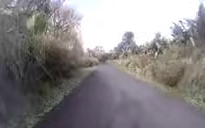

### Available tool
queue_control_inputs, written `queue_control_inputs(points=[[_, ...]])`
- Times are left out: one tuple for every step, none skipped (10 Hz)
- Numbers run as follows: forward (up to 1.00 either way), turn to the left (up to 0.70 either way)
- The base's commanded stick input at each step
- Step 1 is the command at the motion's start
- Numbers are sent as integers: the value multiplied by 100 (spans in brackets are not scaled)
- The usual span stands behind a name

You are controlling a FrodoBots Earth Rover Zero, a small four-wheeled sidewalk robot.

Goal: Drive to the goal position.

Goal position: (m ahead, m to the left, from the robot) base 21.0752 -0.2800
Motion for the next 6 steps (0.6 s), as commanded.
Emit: queue_control_inputs(points=[[85, 0], [85, 0], [85, 0], [85, 0], [85, 0], [85, 0]])
